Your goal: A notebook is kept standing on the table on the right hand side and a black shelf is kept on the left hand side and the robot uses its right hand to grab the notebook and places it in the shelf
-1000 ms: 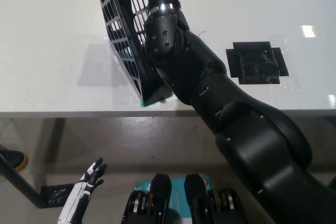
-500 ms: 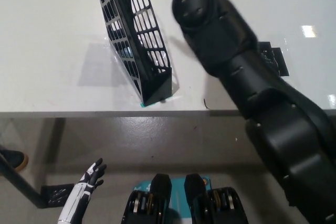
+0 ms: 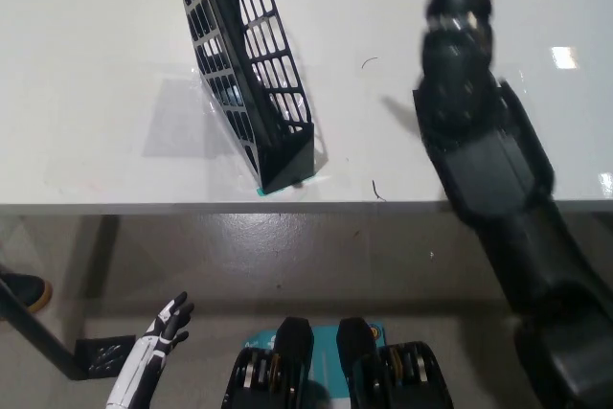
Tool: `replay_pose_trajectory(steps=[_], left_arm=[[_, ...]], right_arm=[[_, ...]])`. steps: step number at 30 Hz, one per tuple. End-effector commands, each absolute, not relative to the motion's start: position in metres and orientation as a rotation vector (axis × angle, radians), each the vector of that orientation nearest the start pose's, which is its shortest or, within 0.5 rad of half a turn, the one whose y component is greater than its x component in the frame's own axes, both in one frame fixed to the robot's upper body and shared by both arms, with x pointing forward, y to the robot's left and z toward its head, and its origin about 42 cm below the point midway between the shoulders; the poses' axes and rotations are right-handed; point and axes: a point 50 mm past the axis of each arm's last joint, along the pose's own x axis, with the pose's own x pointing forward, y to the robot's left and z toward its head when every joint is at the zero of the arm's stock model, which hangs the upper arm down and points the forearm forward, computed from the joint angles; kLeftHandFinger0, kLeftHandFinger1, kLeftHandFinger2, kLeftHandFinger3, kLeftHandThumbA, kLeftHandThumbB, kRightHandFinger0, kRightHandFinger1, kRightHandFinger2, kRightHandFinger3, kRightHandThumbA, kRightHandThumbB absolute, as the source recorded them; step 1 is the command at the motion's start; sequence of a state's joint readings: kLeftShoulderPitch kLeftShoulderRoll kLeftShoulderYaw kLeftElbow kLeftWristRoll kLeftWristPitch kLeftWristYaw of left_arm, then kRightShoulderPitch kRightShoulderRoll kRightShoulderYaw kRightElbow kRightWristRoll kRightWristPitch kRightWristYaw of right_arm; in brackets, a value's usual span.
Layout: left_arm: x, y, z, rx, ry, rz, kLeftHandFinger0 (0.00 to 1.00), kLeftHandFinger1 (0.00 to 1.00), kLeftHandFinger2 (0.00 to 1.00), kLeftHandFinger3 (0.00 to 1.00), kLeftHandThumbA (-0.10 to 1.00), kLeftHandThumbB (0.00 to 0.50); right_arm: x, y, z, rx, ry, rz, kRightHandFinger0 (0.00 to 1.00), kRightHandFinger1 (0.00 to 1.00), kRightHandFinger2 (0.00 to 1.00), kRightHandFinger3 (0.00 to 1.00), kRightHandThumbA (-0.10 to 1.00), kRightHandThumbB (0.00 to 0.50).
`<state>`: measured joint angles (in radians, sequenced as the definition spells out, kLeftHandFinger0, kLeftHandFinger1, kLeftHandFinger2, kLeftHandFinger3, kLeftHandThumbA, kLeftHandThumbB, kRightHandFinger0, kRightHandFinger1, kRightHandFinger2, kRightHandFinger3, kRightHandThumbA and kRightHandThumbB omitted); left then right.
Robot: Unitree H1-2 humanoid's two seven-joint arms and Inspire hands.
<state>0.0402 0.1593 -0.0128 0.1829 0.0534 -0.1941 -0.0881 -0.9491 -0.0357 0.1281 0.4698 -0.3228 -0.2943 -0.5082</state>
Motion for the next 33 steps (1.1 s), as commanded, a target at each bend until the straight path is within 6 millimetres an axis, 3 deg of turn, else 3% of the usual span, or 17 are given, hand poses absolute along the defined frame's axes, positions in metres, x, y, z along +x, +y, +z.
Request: replay_pose_trajectory(steps=[1,3,7,10,12,14,15,18,19,20,22,24,29,33], left_arm=[[0.269,0.268,0.066,0.265,-0.033,-0.107,1.00,1.00,1.00,1.00,1.00,0.164],[0.272,0.268,0.068,0.253,-0.043,-0.115,1.00,1.00,1.00,1.00,1.00,0.156],[0.275,0.268,0.069,0.248,-0.038,-0.119,1.00,1.00,1.00,1.00,1.00,0.178],[0.276,0.268,0.070,0.245,-0.043,-0.121,1.00,1.00,1.00,1.00,1.00,0.175],[0.276,0.269,0.071,0.237,-0.046,-0.124,1.00,1.00,1.00,1.00,1.00,0.168],[0.277,0.267,0.073,0.232,-0.050,-0.119,1.00,1.00,1.00,1.00,1.00,0.155],[0.277,0.267,0.074,0.225,-0.053,-0.120,1.00,1.00,1.00,1.00,1.00,0.157],[0.278,0.267,0.077,0.215,-0.067,-0.122,1.00,1.00,1.00,1.00,1.00,0.138],[0.279,0.267,0.077,0.213,-0.070,-0.120,1.00,1.00,1.00,1.00,1.00,0.128],[0.278,0.267,0.077,0.203,-0.072,-0.118,1.00,1.00,1.00,1.00,1.00,0.116],[0.278,0.267,0.077,0.199,-0.073,-0.116,1.00,1.00,1.00,1.00,1.00,0.110],[0.278,0.267,0.077,0.193,-0.085,-0.109,1.00,1.00,1.00,1.00,1.00,0.102],[0.277,0.266,0.076,0.187,-0.092,-0.102,1.00,1.00,1.00,1.00,1.00,0.098],[0.279,0.266,0.077,0.181,-0.092,-0.101,1.00,1.00,1.00,1.00,1.00,0.097]], right_arm=[[0.267,-0.195,0.447,-0.218,-1.473,-0.020,1.00,1.00,1.00,1.00,1.00,0.463],[0.256,-0.194,0.422,-0.182,-1.430,-0.025,1.00,1.00,1.00,1.00,1.00,0.482],[0.252,-0.191,0.368,-0.195,-1.327,-0.046,1.00,1.00,1.00,1.00,1.00,0.423],[0.248,-0.190,0.334,-0.152,-1.171,-0.006,1.00,1.00,1.00,1.00,1.00,0.482],[0.245,-0.187,0.306,-0.158,-1.046,0.016,1.00,1.00,1.00,1.00,1.00,0.471],[0.248,-0.184,0.282,-0.158,-0.982,0.006,1.00,1.00,1.00,1.00,1.00,0.393],[0.256,-0.183,0.258,-0.157,-0.919,0.025,1.00,1.00,1.00,1.00,1.00,0.363],[0.266,-0.181,0.220,-0.121,-0.766,0.030,1.00,1.00,1.00,1.00,1.00,0.384],[0.268,-0.180,0.212,-0.109,-0.734,0.034,1.00,1.00,1.00,1.00,1.00,0.371],[0.273,-0.179,0.188,-0.085,-0.642,0.037,1.00,1.00,1.00,1.00,1.00,0.334],[0.275,-0.179,0.175,-0.065,-0.582,0.037,1.00,1.00,1.00,1.00,1.00,0.309],[0.280,-0.182,0.140,-0.030,-0.460,0.038,1.00,1.00,1.00,1.00,1.00,0.259],[0.284,-0.192,0.102,-0.017,-0.323,0.041,1.00,1.00,1.00,1.00,1.00,0.234],[0.281,-0.196,0.081,-0.025,-0.249,0.045,1.00,1.00,1.00,1.00,1.00,0.275]])
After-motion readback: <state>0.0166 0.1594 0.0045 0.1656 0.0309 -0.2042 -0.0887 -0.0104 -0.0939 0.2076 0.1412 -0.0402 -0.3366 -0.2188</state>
